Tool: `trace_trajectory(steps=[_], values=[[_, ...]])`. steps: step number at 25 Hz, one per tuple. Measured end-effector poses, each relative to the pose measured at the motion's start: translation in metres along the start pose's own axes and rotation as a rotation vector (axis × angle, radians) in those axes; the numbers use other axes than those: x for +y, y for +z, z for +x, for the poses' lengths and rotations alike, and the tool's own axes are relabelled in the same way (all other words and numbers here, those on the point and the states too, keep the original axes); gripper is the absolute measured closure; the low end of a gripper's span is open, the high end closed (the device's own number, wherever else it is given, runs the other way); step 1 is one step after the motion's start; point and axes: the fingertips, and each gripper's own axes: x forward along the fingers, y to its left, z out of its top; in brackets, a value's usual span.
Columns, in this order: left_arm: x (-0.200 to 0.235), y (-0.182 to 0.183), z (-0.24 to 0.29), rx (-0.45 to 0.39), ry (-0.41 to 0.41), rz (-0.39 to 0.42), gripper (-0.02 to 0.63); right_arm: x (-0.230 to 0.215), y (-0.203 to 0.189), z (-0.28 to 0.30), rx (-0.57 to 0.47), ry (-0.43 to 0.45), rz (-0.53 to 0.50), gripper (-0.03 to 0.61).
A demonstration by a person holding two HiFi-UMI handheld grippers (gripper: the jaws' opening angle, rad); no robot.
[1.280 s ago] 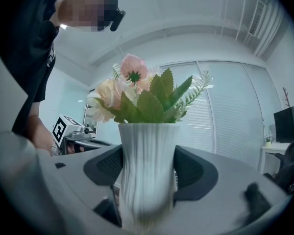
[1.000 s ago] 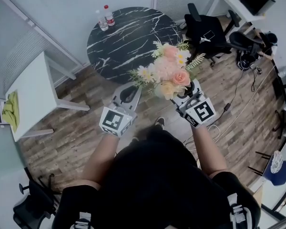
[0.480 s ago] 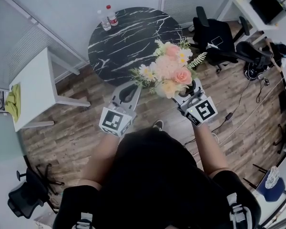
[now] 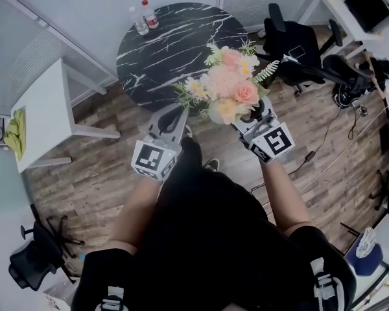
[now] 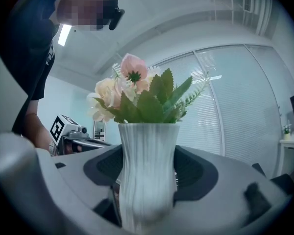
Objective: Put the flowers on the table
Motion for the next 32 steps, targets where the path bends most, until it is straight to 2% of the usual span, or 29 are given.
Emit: trace_trajectory(steps=[5, 16, 27, 32], values=[[0.008, 0.002, 0.017, -0.014, -0.008, 0.001, 0.601, -0.016, -0.004, 0.012, 0.013, -0.011, -0.034, 0.253], [0.052, 0.000, 0.054, -0.027, 0.011, -0.043, 0.601, -0.055, -0.009, 0.057, 0.027, 0.001, -0.021, 0.253], [0.128, -0.002, 0.114, -0.021, 0.000, -0.065, 0.601, -0.109, -0.015, 0.132, 0.031, 0.007, -0.022, 0.253], [0.167, 0.001, 0.141, -0.023, -0.020, -0.063, 0.601, -0.133, -0.014, 0.173, 0.043, -0.021, -0.068, 0.253]])
